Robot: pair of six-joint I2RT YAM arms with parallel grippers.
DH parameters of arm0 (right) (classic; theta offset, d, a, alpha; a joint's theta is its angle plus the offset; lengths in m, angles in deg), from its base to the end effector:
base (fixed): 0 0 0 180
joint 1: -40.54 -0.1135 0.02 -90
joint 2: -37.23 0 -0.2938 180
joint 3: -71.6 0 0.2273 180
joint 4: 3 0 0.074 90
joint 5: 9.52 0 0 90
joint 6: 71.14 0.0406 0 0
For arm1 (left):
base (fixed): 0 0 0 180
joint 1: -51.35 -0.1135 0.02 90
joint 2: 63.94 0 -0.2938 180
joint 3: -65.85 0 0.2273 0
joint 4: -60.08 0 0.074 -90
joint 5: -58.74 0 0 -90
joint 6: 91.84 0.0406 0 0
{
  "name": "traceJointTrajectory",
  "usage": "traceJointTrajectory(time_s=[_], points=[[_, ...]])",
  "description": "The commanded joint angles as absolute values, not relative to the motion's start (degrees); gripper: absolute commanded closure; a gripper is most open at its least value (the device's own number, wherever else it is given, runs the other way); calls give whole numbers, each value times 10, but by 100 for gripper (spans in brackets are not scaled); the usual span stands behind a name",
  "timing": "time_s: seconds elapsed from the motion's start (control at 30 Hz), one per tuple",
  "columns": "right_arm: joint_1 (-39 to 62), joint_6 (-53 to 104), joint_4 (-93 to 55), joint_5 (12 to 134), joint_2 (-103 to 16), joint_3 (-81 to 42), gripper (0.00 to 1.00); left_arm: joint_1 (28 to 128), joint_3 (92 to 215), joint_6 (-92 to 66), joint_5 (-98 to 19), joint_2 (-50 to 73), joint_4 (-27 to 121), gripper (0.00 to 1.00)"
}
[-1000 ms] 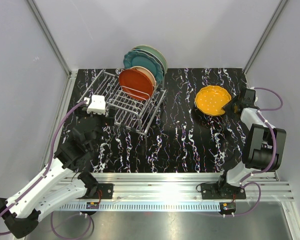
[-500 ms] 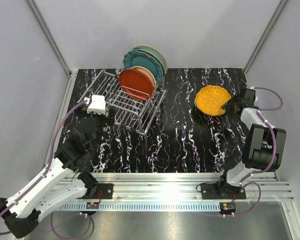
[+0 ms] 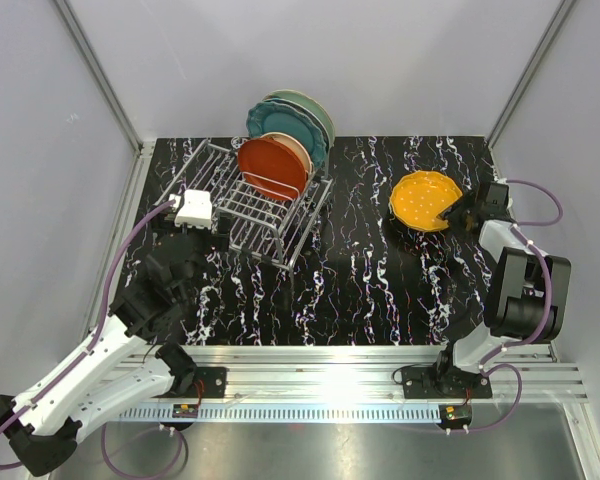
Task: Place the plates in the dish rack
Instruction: Grab a plate with the right arm
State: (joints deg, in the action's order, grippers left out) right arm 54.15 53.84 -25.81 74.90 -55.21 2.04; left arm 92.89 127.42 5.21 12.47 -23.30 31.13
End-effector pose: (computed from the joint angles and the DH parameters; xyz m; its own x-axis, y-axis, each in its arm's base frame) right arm 0.3137 -0.0719 0.2368 -0.4734 0.7017 -0.5325 0.5365 0.7091 0.4575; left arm 0.1022 -0.0531 0.3716 -0.1077 0.2139 -0.9709 -0.0201 0.9759 0.2172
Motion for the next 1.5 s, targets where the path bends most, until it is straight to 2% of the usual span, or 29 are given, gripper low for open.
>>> traceJointTrajectory(time_s=[0.0, 0.53, 0.67, 0.83, 1.03, 1.1, 1.47], points=[[538, 553, -212, 729, -553, 29, 40, 928, 1291, 48, 121, -229, 330, 1], [537, 603, -130, 696, -593, 54, 38, 928, 1292, 47, 119, -225, 328, 1], [537, 617, -122, 694, -589, 58, 41, 928, 1292, 48, 119, -225, 328, 1], [537, 620, -116, 688, -591, 55, 48, 928, 1292, 48, 117, -225, 328, 1], [537, 623, -121, 685, -585, 58, 67, 928, 1292, 49, 116, -225, 328, 1], [537, 620, -127, 686, -576, 57, 71, 928, 1291, 48, 115, -225, 327, 1], [537, 614, -180, 691, -519, 31, 74, 928, 1292, 48, 115, -224, 327, 1]])
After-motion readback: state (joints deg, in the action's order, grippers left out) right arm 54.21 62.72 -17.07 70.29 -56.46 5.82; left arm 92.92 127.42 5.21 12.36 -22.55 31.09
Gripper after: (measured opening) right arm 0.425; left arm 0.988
